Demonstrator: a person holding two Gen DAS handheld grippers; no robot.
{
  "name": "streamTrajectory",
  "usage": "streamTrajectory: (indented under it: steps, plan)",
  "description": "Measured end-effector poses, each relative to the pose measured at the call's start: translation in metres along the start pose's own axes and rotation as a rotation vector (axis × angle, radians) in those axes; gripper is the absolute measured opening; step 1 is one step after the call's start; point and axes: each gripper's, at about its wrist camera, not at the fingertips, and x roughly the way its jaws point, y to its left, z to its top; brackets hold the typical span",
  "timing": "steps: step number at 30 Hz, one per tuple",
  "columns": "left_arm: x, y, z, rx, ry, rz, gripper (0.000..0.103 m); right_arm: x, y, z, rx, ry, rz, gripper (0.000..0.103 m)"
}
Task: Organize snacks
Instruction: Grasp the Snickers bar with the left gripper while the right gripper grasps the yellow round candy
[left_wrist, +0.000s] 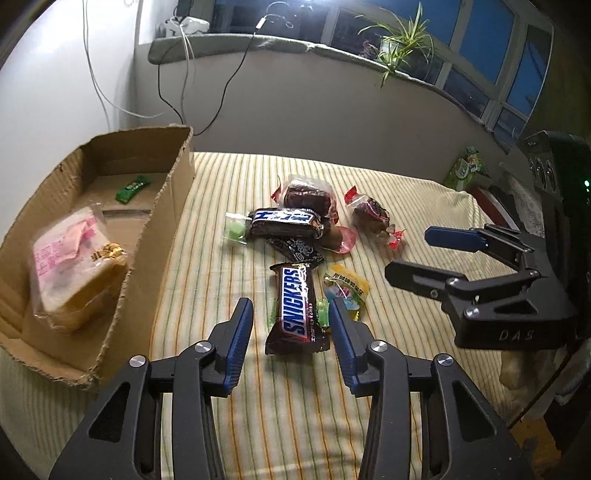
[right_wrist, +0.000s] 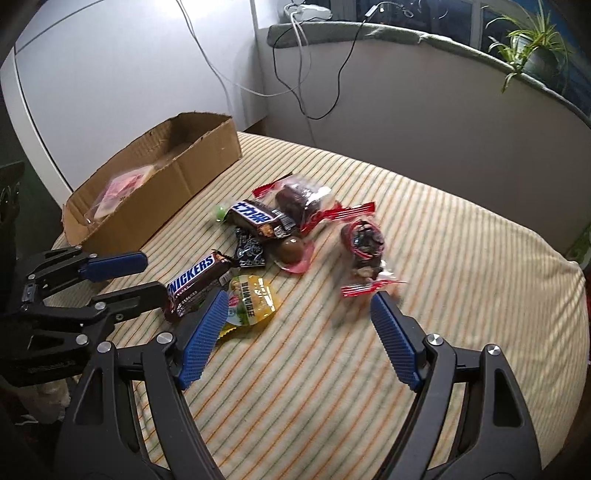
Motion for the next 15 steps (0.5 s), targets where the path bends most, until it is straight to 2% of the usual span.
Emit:
streamTrajectory:
  steps: [1,3,6,13,15]
  plan:
    - [0.002,0.001,0.000,-0.004,0.004,-0.005,0.038,0.001,0.001,0.000,-0.001,0.004,0.005,0.081]
    - [0.005,0.002,0.001,-0.016,0.017,-0.021,0.037,0.006,0.003,-0.001,-0.008,0.020,0.023,0.072]
    - [0.011,0.004,0.003,-0.028,0.030,-0.036,0.036,0.015,0.006,-0.002,-0.021,0.052,0.044,0.065]
    - [0.025,0.005,0.007,-0.041,0.061,-0.038,0.032,0.036,0.014,-0.002,-0.046,0.095,0.075,0.062]
    - [0.030,0.006,0.008,-0.045,0.069,-0.030,0.032,0.043,0.017,-0.001,-0.059,0.105,0.069,0.057]
